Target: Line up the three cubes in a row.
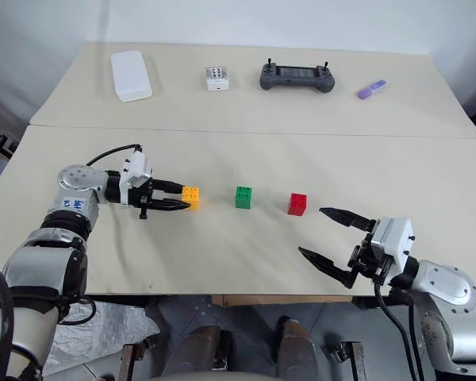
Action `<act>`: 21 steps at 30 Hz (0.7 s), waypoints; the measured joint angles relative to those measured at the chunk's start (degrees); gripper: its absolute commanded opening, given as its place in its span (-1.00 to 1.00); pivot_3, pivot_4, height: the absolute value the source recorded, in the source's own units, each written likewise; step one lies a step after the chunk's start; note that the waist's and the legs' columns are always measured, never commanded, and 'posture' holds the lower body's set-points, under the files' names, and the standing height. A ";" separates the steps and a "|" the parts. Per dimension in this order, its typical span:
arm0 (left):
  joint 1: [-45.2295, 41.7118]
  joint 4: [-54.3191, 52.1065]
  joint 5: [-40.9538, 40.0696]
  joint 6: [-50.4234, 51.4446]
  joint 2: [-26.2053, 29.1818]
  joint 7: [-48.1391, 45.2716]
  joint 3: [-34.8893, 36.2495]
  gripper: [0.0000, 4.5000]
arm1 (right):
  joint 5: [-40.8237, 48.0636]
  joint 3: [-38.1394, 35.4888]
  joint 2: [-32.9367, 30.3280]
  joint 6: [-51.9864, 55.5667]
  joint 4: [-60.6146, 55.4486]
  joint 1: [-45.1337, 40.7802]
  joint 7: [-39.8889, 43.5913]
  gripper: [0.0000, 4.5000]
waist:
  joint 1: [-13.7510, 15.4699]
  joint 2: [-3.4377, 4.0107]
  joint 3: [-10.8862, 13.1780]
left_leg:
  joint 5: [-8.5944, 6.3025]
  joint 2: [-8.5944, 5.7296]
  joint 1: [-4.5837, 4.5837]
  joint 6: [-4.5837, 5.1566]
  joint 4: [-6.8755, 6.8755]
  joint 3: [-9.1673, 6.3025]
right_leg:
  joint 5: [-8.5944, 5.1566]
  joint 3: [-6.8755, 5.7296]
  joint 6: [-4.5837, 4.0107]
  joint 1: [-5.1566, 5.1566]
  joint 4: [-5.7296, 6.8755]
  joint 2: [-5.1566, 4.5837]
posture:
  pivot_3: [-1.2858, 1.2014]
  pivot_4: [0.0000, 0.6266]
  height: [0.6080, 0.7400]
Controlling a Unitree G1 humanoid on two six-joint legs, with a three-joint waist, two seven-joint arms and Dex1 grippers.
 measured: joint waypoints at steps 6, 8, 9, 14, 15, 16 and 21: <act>-0.08 1.46 1.72 0.17 -1.43 2.56 0.20 0.53 | 0.89 0.00 -1.28 1.11 0.00 0.00 0.89 1.00 | -0.02 -0.02 0.01 | 0.00 -0.02 -0.02 0.04 0.02 -0.01 | 0.02 0.00 0.03 0.02 -0.01 -0.02 | 0.03 -0.52 1.00; -0.07 1.45 1.94 -0.25 -1.34 3.26 0.47 0.79 | 1.14 0.00 -1.29 1.29 0.00 0.00 1.11 1.00 | -0.13 -0.02 0.01 | 0.00 -0.03 -0.01 0.04 0.00 -0.02 | 0.02 0.00 0.03 0.00 -0.02 -0.02 | 0.03 -0.52 1.00; -0.07 1.45 1.97 -0.38 -1.22 3.51 0.69 0.95 | 1.25 0.00 -1.31 1.39 0.00 -0.01 1.16 1.00 | -0.14 -0.02 0.01 | 0.00 -0.04 -0.01 0.04 0.00 -0.02 | 0.02 0.00 0.03 -0.01 -0.02 -0.01 | 0.03 -0.52 1.00; 1.03 1.41 2.04 -0.63 0.37 4.47 1.98 1.00 | 1.49 0.06 -1.42 1.59 0.04 -0.80 1.81 1.00 | -0.25 -0.02 0.01 | 0.00 -0.04 0.02 0.04 0.00 -0.03 | 0.02 0.01 0.03 -0.01 -0.02 -0.01 | 0.03 -0.52 1.00; 1.37 1.41 2.04 -0.63 0.68 4.71 2.17 1.00 | 1.53 0.08 -1.42 1.61 0.08 -1.02 1.95 1.00 | -0.22 -0.02 0.01 | 0.00 -0.02 0.02 0.04 0.00 -0.04 | 0.02 0.01 0.03 -0.01 -0.01 -0.01 | 0.03 -0.52 1.00; 1.75 1.41 2.04 -0.65 0.89 5.07 2.42 1.00 | 1.54 0.16 -1.42 1.64 0.24 -1.40 2.17 1.00 | -0.22 -0.02 0.01 | 0.00 -0.01 0.02 0.04 0.01 -0.05 | 0.02 0.02 0.03 -0.01 -0.01 -0.01 | 0.03 -0.52 1.00; 2.39 1.41 2.22 -0.72 1.10 7.29 2.73 1.00 | 1.52 1.72 -1.42 1.74 1.14 -3.75 3.00 1.00 | 0.09 -0.02 0.01 | 0.00 -0.02 -0.01 0.05 0.03 -0.06 | 0.03 0.04 0.05 0.01 0.00 -0.05 | 0.03 -0.52 1.00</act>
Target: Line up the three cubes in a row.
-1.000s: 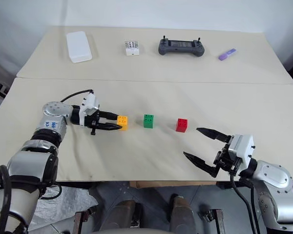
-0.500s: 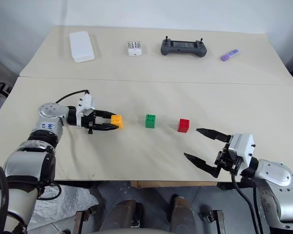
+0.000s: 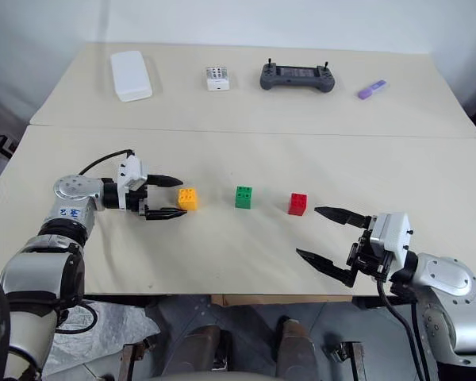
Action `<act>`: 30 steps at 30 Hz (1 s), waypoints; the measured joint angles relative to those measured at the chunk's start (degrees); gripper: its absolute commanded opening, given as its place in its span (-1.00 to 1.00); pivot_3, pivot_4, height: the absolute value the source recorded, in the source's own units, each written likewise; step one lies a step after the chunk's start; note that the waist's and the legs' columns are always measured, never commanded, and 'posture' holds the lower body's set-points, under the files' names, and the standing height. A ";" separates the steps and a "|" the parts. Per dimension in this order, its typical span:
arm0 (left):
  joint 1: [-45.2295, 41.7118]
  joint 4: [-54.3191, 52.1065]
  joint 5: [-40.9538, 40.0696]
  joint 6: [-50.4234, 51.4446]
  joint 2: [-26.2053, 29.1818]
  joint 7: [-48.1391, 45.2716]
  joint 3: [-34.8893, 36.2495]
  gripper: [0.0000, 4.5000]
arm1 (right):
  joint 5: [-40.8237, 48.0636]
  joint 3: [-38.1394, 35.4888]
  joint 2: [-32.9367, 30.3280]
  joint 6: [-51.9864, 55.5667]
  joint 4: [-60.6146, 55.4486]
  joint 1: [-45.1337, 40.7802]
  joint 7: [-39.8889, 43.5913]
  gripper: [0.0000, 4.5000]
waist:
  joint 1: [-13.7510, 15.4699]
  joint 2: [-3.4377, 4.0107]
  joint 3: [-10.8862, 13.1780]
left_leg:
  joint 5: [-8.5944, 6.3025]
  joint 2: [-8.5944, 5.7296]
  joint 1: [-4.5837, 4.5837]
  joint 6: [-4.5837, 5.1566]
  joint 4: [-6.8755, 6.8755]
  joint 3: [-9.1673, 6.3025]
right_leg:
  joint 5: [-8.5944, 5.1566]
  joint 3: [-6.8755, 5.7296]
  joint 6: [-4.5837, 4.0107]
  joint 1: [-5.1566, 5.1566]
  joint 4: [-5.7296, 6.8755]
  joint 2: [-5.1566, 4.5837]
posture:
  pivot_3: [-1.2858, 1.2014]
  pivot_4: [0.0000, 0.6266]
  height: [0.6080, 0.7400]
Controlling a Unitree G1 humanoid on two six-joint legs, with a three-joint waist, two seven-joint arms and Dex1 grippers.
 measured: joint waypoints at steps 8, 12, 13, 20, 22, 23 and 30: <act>-0.01 0.00 0.58 0.00 -0.23 2.95 0.11 1.00 | 0.00 0.09 0.00 0.71 0.29 -0.18 0.31 1.00 | -0.24 0.00 0.00 | -0.01 -0.19 0.00 0.02 -0.02 0.01 | 0.00 -0.01 0.00 -0.01 -0.01 0.00 | 0.03 -0.52 1.00; -0.01 0.00 0.61 0.02 -0.23 2.41 0.22 1.00 | 0.00 0.09 0.00 0.74 0.29 0.00 0.35 1.00 | -0.20 0.00 0.00 | -0.01 -0.19 0.00 0.02 -0.01 0.02 | 0.00 0.00 0.00 -0.01 -0.01 0.00 | 0.03 -0.52 1.00; 0.00 -0.06 0.50 0.07 -0.23 1.63 0.35 1.00 | 0.01 0.09 0.00 0.75 0.28 0.03 0.37 1.00 | -0.21 0.00 0.00 | -0.01 -0.20 0.00 0.02 -0.01 0.02 | 0.00 0.00 0.00 -0.01 -0.01 0.00 | 0.03 -0.52 1.00; 6.01 -9.93 -6.32 6.36 5.69 -8.63 5.26 1.00 | 1.07 -0.44 -0.14 -1.61 4.53 -1.06 6.11 1.00 | -1.12 0.00 0.00 | -0.01 -0.12 0.05 0.02 -0.05 0.01 | 0.00 0.01 0.00 -0.03 -0.02 0.03 | 0.03 -0.52 1.00; 11.75 -18.98 -10.59 11.16 8.66 -8.65 7.87 1.00 | 1.63 -1.63 -0.14 -3.64 8.67 -2.19 9.21 1.00 | -1.74 0.01 0.00 | -0.02 0.08 0.09 0.03 -0.06 -0.01 | 0.00 0.06 0.00 -0.02 -0.01 0.01 | 0.03 -0.52 1.00; 15.43 -24.31 -12.61 14.07 10.00 -8.65 8.86 1.00 | 1.90 -2.20 -0.15 -4.60 10.67 -2.91 10.67 1.00 | -1.90 0.02 0.00 | -0.02 0.09 0.10 0.03 -0.06 -0.01 | 0.00 0.09 0.00 -0.02 -0.01 0.00 | 0.03 -0.52 1.00; 36.36 -47.90 -22.60 24.96 10.24 -2.47 17.63 1.00 | 1.60 -2.42 -0.34 -9.35 26.58 -11.07 18.57 1.00 | -1.57 0.08 0.04 | -0.04 0.11 0.15 0.01 0.02 -0.17 | 0.00 0.12 0.00 0.06 0.01 -0.06 | 0.03 -0.52 1.00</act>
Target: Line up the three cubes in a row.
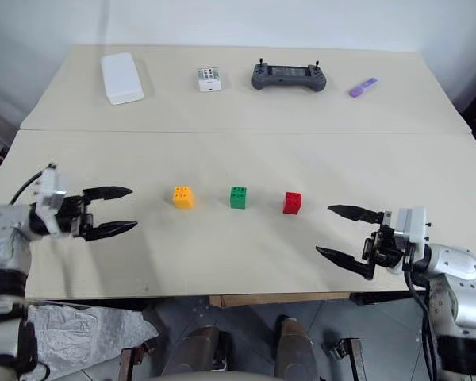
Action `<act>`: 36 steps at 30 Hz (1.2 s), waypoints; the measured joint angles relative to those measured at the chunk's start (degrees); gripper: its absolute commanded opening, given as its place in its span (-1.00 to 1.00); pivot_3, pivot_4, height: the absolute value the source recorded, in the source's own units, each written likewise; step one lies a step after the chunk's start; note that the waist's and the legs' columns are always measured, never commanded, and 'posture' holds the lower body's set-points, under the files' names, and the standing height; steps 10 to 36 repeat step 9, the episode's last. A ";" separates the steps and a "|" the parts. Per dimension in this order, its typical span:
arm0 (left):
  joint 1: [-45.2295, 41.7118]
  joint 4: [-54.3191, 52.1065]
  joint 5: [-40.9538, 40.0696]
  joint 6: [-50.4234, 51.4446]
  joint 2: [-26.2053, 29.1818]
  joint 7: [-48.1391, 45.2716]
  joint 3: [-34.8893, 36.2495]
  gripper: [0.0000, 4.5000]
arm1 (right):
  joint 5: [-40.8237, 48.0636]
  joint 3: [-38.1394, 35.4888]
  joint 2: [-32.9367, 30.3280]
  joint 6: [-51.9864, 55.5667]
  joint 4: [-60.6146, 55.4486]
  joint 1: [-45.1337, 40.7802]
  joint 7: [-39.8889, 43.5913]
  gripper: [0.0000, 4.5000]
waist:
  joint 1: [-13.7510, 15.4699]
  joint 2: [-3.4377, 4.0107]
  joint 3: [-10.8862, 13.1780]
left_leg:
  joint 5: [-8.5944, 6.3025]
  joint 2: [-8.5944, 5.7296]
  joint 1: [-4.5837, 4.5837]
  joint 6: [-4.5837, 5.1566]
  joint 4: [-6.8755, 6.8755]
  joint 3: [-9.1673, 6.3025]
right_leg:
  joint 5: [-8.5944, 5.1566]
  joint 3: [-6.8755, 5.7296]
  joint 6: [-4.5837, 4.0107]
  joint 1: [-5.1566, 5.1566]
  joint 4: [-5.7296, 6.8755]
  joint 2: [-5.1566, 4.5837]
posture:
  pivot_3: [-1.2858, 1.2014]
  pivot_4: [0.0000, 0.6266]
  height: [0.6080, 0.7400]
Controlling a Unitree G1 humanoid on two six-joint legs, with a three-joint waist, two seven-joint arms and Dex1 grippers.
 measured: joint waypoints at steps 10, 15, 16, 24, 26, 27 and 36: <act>3.13 -6.51 -0.57 -1.15 -2.23 7.56 1.33 1.00 | -2.18 1.64 0.02 -3.42 11.89 -9.92 5.66 1.00 | -0.10 0.15 0.03 | -0.01 -0.01 0.00 -0.07 -0.01 -0.03 | 0.00 -0.05 -0.03 -0.01 0.02 0.01 | 0.03 -0.52 1.00; 3.13 -6.51 -0.57 -1.15 -2.23 7.56 1.33 1.00 | -2.18 1.64 0.02 -3.42 11.89 -9.92 5.66 1.00 | -0.10 0.15 0.03 | -0.01 -0.01 0.00 -0.07 -0.01 -0.03 | 0.00 -0.05 -0.03 -0.01 0.02 0.01 | 0.03 -0.52 1.00; 3.13 -6.51 -0.57 -1.15 -2.23 7.56 1.33 1.00 | -2.18 1.64 0.02 -3.42 11.89 -9.92 5.66 1.00 | -0.10 0.15 0.03 | -0.01 -0.01 0.00 -0.07 -0.01 -0.03 | 0.00 -0.05 -0.03 -0.01 0.02 0.01 | 0.03 -0.52 1.00; 3.13 -6.51 -0.57 -1.15 -2.23 7.56 1.33 1.00 | -2.18 1.64 0.02 -3.42 11.89 -9.92 5.66 1.00 | -0.10 0.15 0.03 | -0.01 -0.01 0.00 -0.07 -0.01 -0.03 | 0.00 -0.05 -0.03 -0.01 0.02 0.01 | 0.03 -0.52 1.00; 3.13 -6.51 -0.57 -1.15 -2.23 7.56 1.33 1.00 | -2.18 1.64 0.02 -3.42 11.89 -9.92 5.66 1.00 | -0.10 0.15 0.03 | -0.01 -0.01 0.00 -0.07 -0.01 -0.03 | 0.00 -0.05 -0.03 -0.01 0.02 0.01 | 0.03 -0.52 1.00; 3.13 -6.51 -0.57 -1.15 -2.23 7.56 1.33 1.00 | -2.18 1.64 0.02 -3.42 11.89 -9.92 5.66 1.00 | -0.10 0.15 0.03 | -0.01 -0.01 0.00 -0.07 -0.01 -0.03 | 0.00 -0.05 -0.03 -0.01 0.02 0.01 | 0.03 -0.52 1.00; 3.13 -6.51 -0.57 -1.15 -2.23 7.56 1.33 1.00 | -2.18 1.64 0.02 -3.42 11.89 -9.92 5.66 1.00 | -0.10 0.15 0.03 | -0.01 -0.01 0.00 -0.07 -0.01 -0.03 | 0.00 -0.05 -0.03 -0.01 0.02 0.01 | 0.03 -0.52 1.00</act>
